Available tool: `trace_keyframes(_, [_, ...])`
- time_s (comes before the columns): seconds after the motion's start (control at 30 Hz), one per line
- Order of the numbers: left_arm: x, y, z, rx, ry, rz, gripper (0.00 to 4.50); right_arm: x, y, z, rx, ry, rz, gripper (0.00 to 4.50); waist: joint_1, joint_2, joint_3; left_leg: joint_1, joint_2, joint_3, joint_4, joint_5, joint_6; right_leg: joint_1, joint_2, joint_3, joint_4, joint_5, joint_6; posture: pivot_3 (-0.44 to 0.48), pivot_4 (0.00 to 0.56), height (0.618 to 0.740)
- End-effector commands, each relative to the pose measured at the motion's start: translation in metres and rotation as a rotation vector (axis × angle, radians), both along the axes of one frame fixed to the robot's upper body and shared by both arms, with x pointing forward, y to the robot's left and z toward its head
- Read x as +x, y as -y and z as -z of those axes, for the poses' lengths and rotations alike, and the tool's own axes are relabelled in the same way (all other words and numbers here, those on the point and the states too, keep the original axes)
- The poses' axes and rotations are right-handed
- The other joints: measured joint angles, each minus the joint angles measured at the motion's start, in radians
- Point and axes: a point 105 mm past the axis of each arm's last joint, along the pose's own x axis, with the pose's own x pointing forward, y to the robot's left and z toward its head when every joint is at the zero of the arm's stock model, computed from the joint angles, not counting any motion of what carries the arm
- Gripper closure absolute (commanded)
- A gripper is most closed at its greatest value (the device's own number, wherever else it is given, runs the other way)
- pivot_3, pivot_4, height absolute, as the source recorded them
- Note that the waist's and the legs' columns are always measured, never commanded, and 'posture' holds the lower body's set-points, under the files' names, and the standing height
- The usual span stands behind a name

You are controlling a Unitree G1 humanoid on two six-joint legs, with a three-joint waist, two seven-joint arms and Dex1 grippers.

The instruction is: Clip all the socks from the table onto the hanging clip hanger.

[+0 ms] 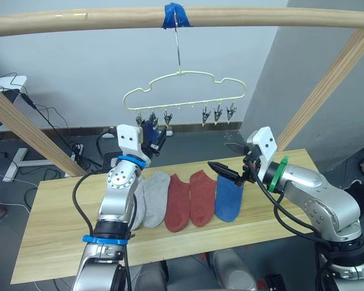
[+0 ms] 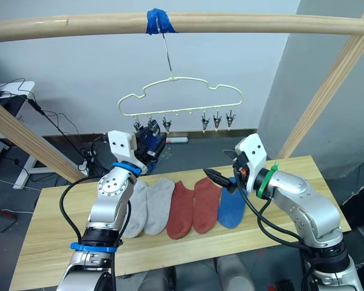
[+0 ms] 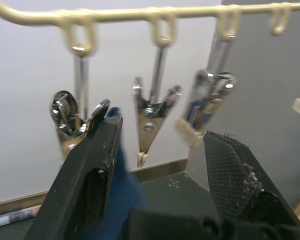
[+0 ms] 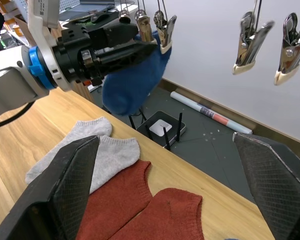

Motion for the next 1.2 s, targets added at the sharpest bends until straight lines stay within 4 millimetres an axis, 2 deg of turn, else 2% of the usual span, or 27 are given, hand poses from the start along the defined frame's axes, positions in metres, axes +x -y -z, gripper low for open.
trace_keyframes(0.03, [-0.002,-0.002,-0.015,-0.007,0.062,-0.011,1.6,-0.003,-0.001,-0.015,0.011,0.064,-0.019,0.0,0.0,0.0,0.0,0.0,0.0,0.0,0.0,0.0,0.0,0.0,0.0,0.0,0.0,0.0,0.0,-0.221,0.189,0.74])
trace_keyframes(0.4, [0.004,-0.004,-0.023,-0.027,0.081,-0.012,1.6,-0.005,-0.005,-0.024,0.017,0.086,-0.04,0.0,0.0,0.0,0.0,0.0,0.0,0.0,0.0,0.0,0.0,0.0,0.0,0.0,0.0,0.0,0.0,-0.226,0.19,0.74])
trace_keyframes(0.5, [0.006,-0.004,-0.026,-0.034,0.092,-0.01,2.2,-0.007,-0.01,-0.032,0.022,0.106,-0.062,0.0,0.0,0.0,0.0,0.0,0.0,0.0,0.0,0.0,0.0,0.0,0.0,0.0,0.0,0.0,0.0,-0.226,0.191,0.74])
trace_keyframes(0.63, [0.008,-0.004,-0.027,-0.039,0.095,-0.011,3.43,-0.008,-0.014,-0.038,0.027,0.118,-0.075,0.0,0.0,0.0,0.0,0.0,0.0,0.0,0.0,0.0,0.0,0.0,0.0,0.0,-0.001,0.0,0.0,-0.227,0.191,0.74])
trace_keyframes(1.2, [0.013,-0.001,-0.032,-0.051,0.109,-0.005,3.43,-0.013,-0.023,-0.051,0.032,0.16,-0.116,0.0,0.0,0.0,0.0,0.0,0.0,0.0,0.0,0.0,0.0,0.0,0.0,0.0,0.0,0.0,0.0,-0.23,0.186,0.74])
